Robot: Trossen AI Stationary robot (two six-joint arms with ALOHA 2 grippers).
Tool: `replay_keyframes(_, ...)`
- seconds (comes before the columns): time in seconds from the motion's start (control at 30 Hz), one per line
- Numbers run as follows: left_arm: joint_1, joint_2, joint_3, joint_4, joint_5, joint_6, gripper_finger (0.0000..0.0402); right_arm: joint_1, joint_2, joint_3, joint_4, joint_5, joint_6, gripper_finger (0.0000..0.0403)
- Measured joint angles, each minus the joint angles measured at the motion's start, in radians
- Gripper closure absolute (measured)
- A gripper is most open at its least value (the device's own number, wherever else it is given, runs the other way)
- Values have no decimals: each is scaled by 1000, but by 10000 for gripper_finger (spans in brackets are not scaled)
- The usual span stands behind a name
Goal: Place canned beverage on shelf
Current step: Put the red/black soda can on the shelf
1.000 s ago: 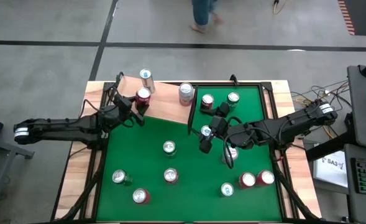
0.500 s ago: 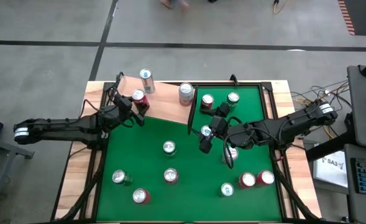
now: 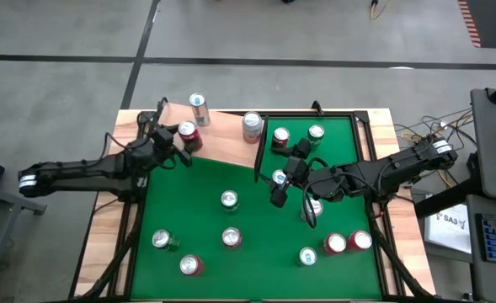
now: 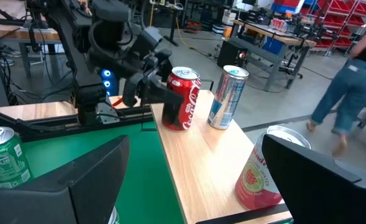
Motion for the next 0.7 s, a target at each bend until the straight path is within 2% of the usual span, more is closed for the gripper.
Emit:
replay_keyframes(0.37,0,9,252,-361,3,19,61,0,0,0,0,0,-11,44)
replay_keyframes(0.57,0,9,355,-421,7,31,61,0,0,0,0,0,-18,44)
replay_keyframes(0.7,0,9,402,-426,90,33,67,0,0,0,-2,-1,-18,45)
